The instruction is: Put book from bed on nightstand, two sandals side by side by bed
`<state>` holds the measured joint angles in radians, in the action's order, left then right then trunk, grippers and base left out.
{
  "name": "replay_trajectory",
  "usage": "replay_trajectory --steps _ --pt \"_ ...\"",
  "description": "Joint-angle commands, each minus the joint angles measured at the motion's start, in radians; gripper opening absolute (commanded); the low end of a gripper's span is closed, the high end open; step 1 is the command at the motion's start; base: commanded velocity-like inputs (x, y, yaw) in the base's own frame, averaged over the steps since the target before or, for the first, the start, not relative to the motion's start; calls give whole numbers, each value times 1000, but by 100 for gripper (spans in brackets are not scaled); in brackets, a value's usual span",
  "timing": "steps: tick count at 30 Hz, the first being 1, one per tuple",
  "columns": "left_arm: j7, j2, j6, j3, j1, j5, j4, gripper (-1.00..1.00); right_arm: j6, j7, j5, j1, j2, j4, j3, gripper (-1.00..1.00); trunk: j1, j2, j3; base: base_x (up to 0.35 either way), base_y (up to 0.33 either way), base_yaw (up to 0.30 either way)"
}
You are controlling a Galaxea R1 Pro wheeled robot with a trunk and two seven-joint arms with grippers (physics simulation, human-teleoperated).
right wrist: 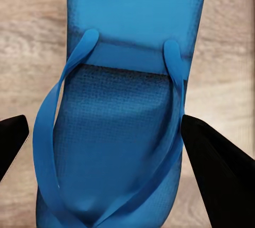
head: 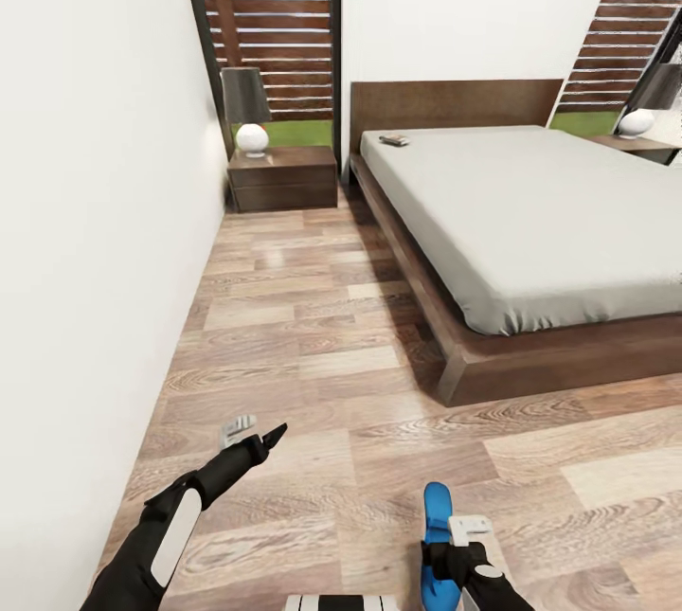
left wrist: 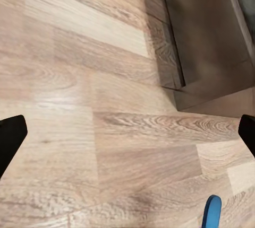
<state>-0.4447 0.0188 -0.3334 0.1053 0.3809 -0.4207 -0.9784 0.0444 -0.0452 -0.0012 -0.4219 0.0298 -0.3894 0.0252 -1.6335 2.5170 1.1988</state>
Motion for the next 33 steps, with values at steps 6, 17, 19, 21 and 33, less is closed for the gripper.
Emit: replay_trajectory --steps 6,17,19,21,33 --pt "-3 -2 -5 4 -3 -5 57 100 6 -2 -1 0 -3 -6 0 -100 3 -1 -23 0 0 0" --pt "-6 -5 28 2 -4 -1 249 100 27 543 -184 0 -148 -12 -107 -100 8 -4 -65 0 0 0" --pt "-6 -3 37 -10 -4 3 271 100 28 657 -274 1 -226 -2 -120 -100 9 -4 -73 0 0 0" --pt "-6 -2 39 -26 -4 11 277 100 29 709 -311 2 -262 13 -123 -100 10 -5 -81 0 0 0" --pt "-8 -7 259 -70 -4 35 485 100 23 943 -353 9 -318 273 -126 -100 15 -7 -127 0 0 0"
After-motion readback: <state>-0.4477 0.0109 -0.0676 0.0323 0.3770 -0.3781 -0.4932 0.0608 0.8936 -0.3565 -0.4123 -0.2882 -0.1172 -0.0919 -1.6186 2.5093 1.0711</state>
